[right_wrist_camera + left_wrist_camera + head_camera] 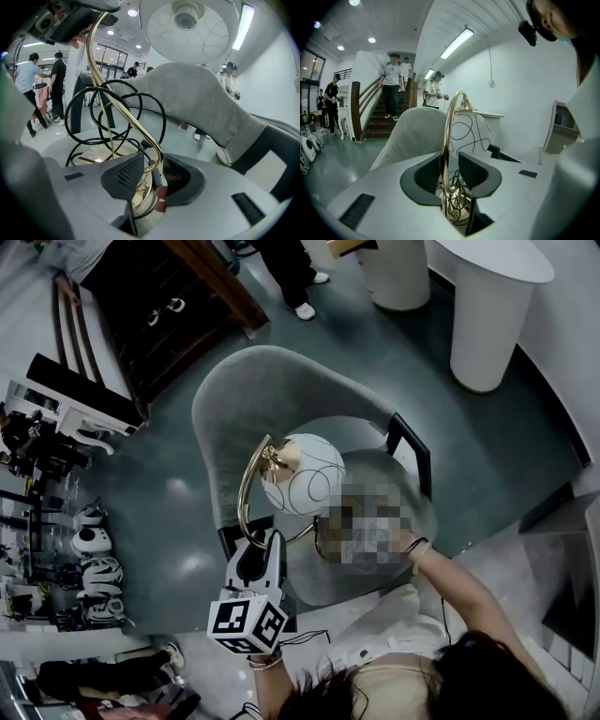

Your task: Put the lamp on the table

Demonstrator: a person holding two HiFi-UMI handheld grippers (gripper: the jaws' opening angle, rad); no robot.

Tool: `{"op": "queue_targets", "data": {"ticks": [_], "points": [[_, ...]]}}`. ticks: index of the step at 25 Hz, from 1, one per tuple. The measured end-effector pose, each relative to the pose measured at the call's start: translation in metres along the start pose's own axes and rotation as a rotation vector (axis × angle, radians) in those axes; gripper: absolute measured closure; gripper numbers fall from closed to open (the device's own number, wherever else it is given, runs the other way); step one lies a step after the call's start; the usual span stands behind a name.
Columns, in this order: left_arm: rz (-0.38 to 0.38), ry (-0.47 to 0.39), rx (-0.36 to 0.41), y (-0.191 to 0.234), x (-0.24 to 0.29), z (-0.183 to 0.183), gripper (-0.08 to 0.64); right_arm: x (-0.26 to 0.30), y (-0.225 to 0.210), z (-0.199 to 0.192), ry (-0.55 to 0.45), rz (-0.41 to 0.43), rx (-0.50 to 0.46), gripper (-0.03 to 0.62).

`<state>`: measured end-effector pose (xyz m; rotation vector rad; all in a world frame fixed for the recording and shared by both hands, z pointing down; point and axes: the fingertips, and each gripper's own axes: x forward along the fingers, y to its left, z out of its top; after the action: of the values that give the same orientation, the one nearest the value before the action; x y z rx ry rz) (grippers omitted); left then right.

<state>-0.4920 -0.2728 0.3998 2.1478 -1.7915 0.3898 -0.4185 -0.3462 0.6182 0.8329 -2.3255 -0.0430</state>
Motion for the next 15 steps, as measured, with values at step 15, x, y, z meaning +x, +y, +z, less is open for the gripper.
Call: {"op": "queue_targets", "data": {"ticks": [15], "points": [[0.010, -0.006, -0.004, 0.006, 0.001, 0.002, 0.522, 0.022, -0.002, 0.000, 0.033, -0.009, 0.038, 0.482]]}}
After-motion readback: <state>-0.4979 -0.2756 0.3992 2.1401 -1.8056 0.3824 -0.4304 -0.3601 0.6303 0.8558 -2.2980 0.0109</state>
